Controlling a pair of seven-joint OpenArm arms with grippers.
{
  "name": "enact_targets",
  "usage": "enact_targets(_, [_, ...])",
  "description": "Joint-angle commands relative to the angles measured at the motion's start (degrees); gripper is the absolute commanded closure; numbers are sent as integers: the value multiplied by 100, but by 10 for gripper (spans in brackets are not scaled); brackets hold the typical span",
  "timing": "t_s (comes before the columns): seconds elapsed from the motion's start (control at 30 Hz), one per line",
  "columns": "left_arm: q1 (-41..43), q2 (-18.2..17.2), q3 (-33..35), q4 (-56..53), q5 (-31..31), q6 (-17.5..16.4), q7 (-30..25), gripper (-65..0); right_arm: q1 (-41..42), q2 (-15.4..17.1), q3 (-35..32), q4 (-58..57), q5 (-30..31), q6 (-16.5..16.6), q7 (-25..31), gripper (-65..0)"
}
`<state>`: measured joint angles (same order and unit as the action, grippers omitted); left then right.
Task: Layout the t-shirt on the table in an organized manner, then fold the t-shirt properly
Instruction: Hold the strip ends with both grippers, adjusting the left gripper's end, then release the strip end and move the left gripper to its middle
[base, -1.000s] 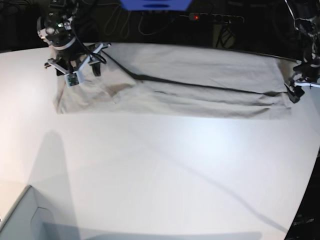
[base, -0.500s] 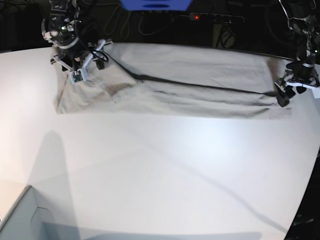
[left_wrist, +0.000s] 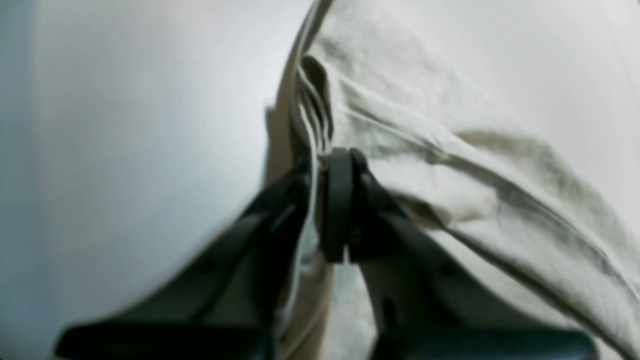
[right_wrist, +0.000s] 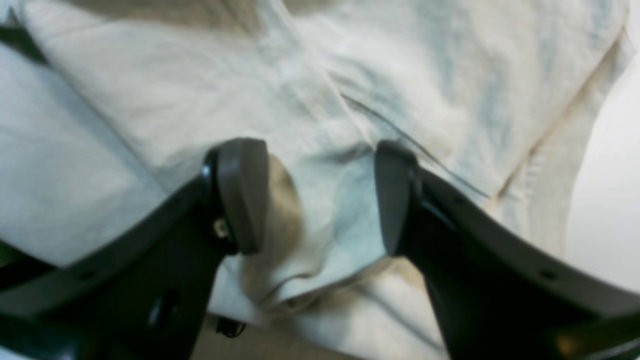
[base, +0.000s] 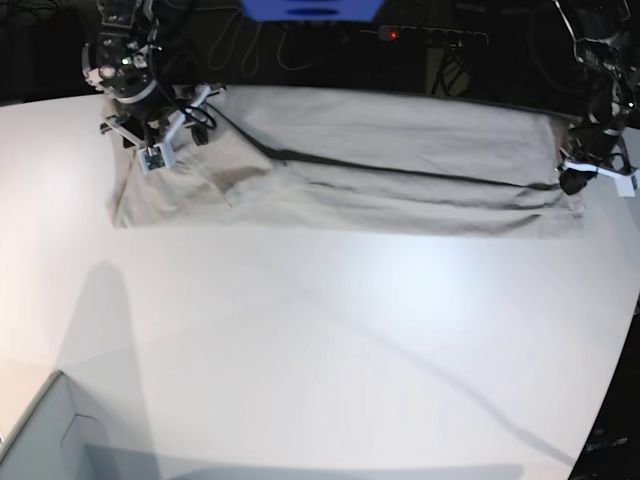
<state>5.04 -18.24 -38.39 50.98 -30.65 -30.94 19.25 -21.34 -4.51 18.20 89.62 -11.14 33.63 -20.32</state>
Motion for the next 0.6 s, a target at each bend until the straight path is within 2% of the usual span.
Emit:
enact_targets(0.0, [-95, -106, -16, 49, -16, -23, -21, -8, 108, 60, -13, -26, 63, 35, 76, -341])
enact_targets(0.3, [-209, -194, -737, 243, -25, -23, -12, 0, 715, 289, -22, -1169, 63, 35, 84, -340])
enact_targets(0.5, [-201, -141, -825, 1034, -16, -23, 14, 0, 978, 254, -31, -1213, 63, 35, 76, -340])
enact_targets(0.57, [-192, -106, -825, 1421, -25, -23, 251, 0, 987, 254, -31, -1213, 72, 35, 76, -340])
